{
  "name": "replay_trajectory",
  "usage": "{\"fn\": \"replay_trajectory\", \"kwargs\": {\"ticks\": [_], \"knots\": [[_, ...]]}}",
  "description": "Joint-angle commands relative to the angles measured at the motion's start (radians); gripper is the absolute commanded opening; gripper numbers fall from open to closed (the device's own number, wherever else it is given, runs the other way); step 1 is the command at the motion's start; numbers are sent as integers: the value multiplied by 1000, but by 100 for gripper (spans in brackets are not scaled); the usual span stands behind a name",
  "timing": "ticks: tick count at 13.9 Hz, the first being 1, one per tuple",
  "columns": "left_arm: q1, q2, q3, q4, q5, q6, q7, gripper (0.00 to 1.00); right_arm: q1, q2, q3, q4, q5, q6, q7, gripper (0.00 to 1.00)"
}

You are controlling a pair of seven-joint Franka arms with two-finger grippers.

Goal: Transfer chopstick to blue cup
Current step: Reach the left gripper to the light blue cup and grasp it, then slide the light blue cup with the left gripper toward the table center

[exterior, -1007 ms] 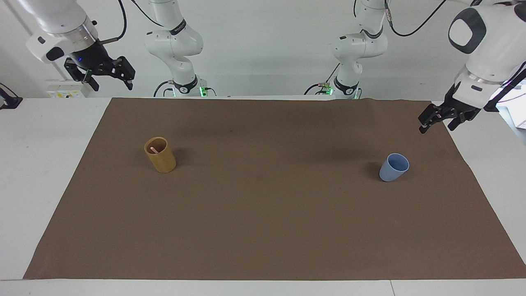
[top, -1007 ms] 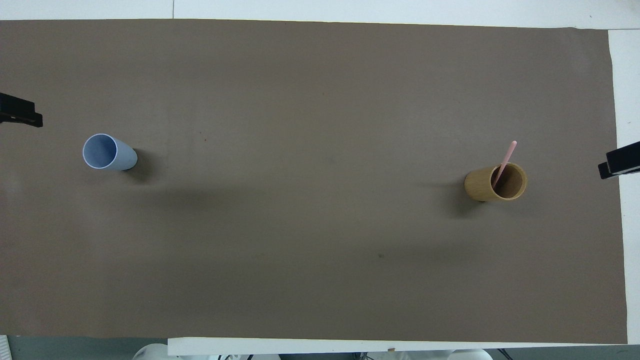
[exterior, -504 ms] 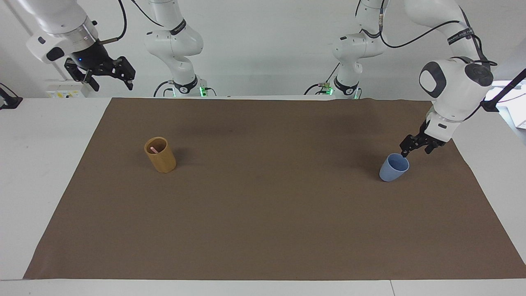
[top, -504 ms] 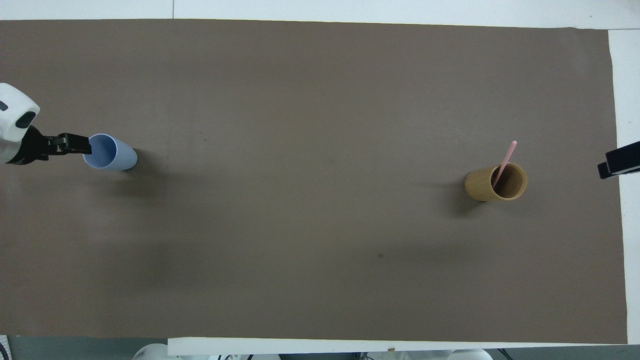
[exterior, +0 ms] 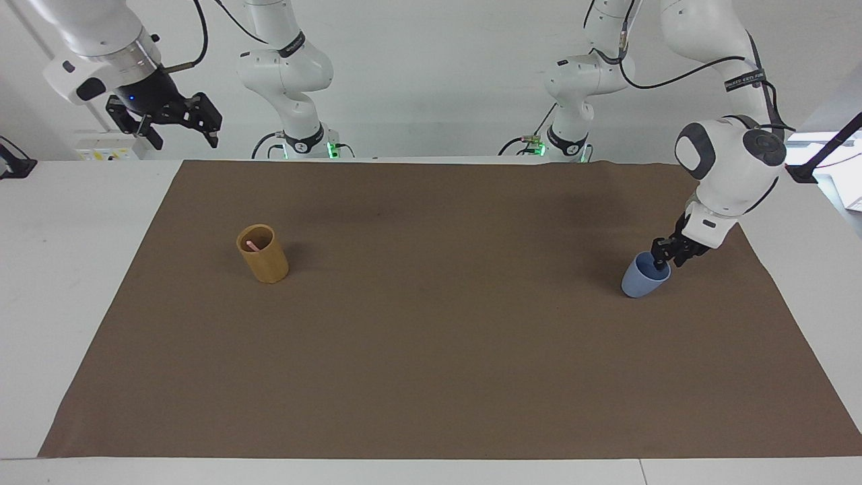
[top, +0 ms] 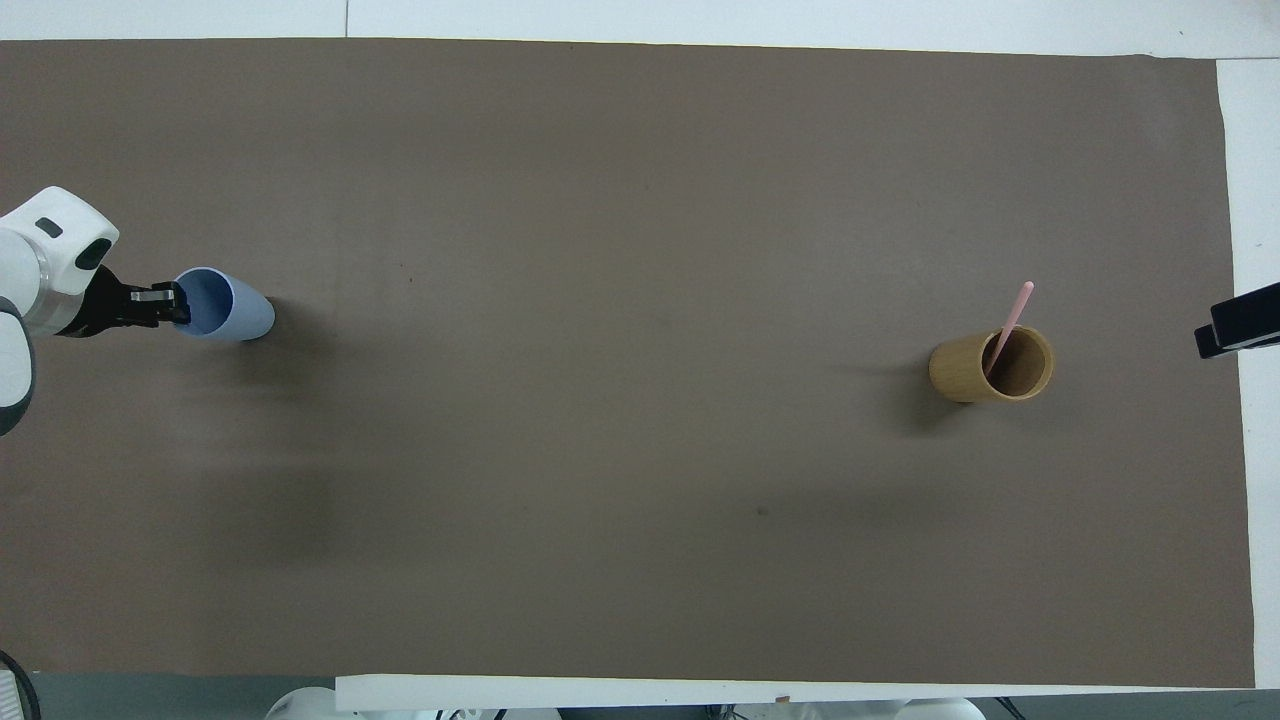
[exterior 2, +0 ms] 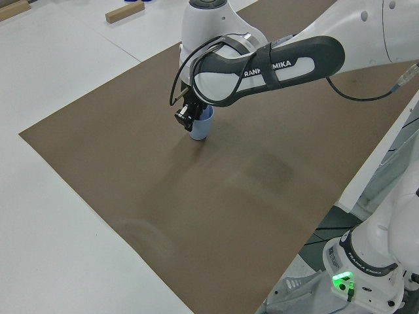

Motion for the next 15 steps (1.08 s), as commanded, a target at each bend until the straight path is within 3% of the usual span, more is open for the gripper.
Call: {"fn": "replay_trajectory", "kwargs": {"ticks": [1,4,10,13,15], "knots": [[-8,-4,-4,-13,-7,37,-11,0,-2,-23,0,-31,15,13,14,100],[-156,-1,-6,10,-7,26,-206,0,0,-25,0,-31,15,13,14,100],[-581,10,-9,60,-11,-21,-668,0,-5,-25,0,-32,15,13,11,100],[-678,4,-7,47,-13,-37,-730,0,-3,-25,0,-32,15,11,12,100],[-680,1,-7,42,-13,-44,-732,4,-3,-25,0,-32,15,13,6,100]]}}
